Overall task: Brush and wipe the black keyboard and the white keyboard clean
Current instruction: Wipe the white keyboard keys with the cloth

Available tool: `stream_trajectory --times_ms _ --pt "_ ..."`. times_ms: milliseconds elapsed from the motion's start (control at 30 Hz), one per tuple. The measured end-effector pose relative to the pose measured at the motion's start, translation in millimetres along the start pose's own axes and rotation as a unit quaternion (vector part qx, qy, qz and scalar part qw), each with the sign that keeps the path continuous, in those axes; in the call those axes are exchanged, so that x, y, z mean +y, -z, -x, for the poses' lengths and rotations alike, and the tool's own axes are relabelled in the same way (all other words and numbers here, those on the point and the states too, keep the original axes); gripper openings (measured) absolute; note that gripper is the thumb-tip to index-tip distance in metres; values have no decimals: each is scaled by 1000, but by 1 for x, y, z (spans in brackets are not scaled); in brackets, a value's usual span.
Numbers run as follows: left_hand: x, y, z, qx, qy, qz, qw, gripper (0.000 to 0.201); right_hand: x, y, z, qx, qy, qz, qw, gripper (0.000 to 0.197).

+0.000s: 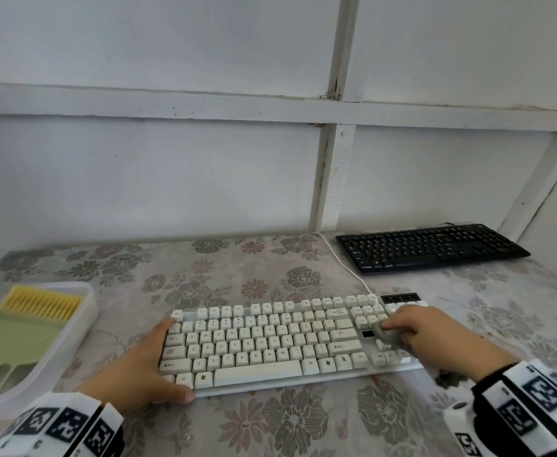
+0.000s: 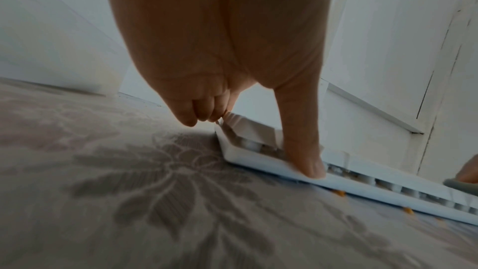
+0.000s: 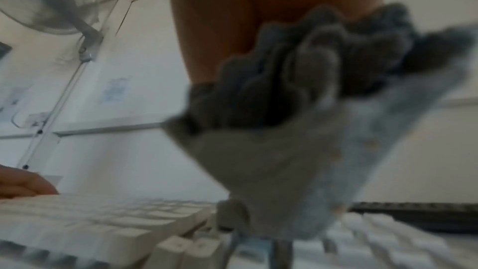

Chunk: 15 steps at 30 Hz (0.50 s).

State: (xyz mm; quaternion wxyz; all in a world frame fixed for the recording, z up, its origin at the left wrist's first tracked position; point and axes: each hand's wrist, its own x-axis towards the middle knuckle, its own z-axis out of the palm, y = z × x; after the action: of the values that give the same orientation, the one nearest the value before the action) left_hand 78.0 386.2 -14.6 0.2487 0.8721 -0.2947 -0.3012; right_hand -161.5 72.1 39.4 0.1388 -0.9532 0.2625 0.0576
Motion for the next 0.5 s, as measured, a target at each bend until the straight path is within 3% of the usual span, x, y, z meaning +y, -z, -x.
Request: stream_trajectory --times_ms 100,200,267,400,500 --pt "2 0 1 10 2 -4 1000 129 -1 7 -2 -25 -13 8 1000 28" --pt "4 -1 2 10 3 1 1000 127 -14 7 -13 14 -2 30 999 27" --pt "5 0 3 -4 3 1 1000 138 -24 4 -21 40 28 48 998 29" --pt "7 2 5 -16 -7 5 1000 162 -26 -13 -27 6 80 97 992 30" --pt "7 3 7 -15 -10 5 1000 164 -13 -19 -22 21 106 96 990 25"
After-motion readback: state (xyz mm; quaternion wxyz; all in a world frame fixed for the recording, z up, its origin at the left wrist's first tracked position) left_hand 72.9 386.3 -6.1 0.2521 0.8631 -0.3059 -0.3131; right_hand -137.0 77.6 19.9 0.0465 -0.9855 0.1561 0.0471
